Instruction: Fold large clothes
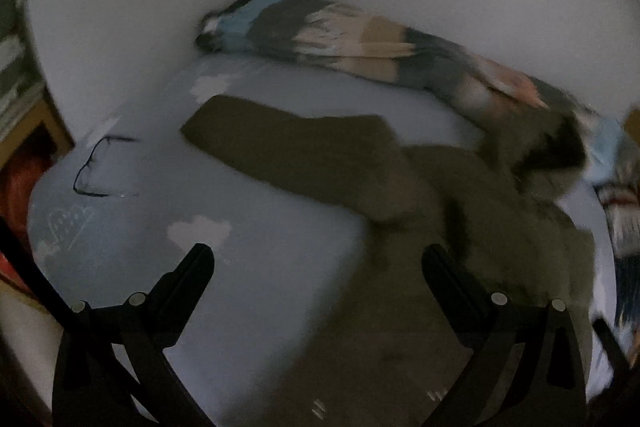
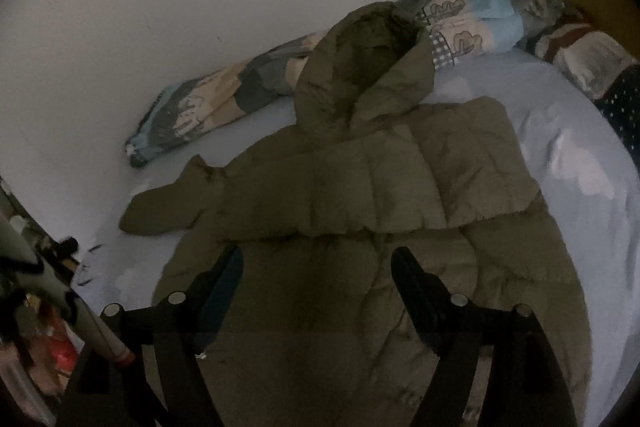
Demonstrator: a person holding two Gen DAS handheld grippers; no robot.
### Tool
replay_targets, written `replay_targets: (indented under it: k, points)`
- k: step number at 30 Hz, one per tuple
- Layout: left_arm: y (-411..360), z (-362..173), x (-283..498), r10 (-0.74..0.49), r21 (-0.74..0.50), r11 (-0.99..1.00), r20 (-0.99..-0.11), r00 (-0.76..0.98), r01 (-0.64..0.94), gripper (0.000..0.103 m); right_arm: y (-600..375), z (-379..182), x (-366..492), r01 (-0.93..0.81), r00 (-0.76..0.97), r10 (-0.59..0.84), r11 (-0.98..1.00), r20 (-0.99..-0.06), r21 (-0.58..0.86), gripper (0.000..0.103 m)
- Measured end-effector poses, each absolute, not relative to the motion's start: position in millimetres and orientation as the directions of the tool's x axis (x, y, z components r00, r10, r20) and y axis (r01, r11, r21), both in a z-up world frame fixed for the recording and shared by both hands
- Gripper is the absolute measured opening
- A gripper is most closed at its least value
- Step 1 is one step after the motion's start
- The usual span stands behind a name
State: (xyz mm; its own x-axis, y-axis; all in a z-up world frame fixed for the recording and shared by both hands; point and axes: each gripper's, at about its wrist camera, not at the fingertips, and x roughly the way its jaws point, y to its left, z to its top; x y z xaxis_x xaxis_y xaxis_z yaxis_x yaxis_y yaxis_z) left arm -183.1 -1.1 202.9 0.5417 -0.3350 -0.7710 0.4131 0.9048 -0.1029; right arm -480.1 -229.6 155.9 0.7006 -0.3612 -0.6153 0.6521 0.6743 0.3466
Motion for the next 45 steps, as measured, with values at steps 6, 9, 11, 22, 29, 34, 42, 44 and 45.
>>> replay_targets:
  k: [6,9,11,22,29,34,42,44,45]
  points:
    - [57.0,166.4,-46.4,-0.290,-0.204,0.952,-0.839,0.461,0.228,0.098,-237.1,147.2,-460.9,0.636,0.713,-0.305,0.662,-0.632,0.397,0.081]
    - [85.8,148.0,5.2,-0.308,-0.277,0.951,-0.847,0.433,0.136,0.089,-232.2,147.8,-453.9,0.619,0.717,-0.287,0.680,-0.635,0.393,0.081]
    - [95.1,133.6,31.5,-0.359,-0.345,0.932,-0.846,0.393,0.110,0.087,-227.1,149.6,-449.6,0.605,0.723,-0.277,0.696,-0.633,0.386,0.081]
    - [108.4,64.9,103.2,-0.460,-0.499,0.866,-0.802,0.382,-0.005,0.054,-224.3,135.6,-443.4,0.608,0.713,-0.247,0.684,-0.656,0.404,0.081]
    - [110.3,49.0,123.5,-0.489,-0.544,0.839,-0.773,0.403,-0.026,0.053,-227.8,138.4,-446.7,0.620,0.711,-0.273,0.679,-0.648,0.393,0.081]
    - [107.5,29.0,137.8,-0.488,-0.566,0.822,-0.755,0.438,-0.060,0.053,-231.2,136.8,-449.5,0.625,0.711,-0.269,0.665,-0.650,0.409,0.081]
    - [102.1,33.8,143.8,-0.523,-0.611,0.791,-0.698,0.489,-0.024,0.017,-233.5,134.4,-446.1,0.624,0.706,-0.259,0.668,-0.659,0.405,0.081]
    - [98.6,45.7,139.3,-0.528,-0.609,0.793,-0.686,0.501,0.001,0.017,-234.3,134.0,-446.5,0.629,0.703,-0.263,0.665,-0.661,0.404,0.081]
    - [97.3,53.7,135.6,-0.536,-0.613,0.790,-0.675,0.506,0.018,0.016,-234.7,134.0,-447.1,0.632,0.702,-0.267,0.661,-0.660,0.404,0.081]
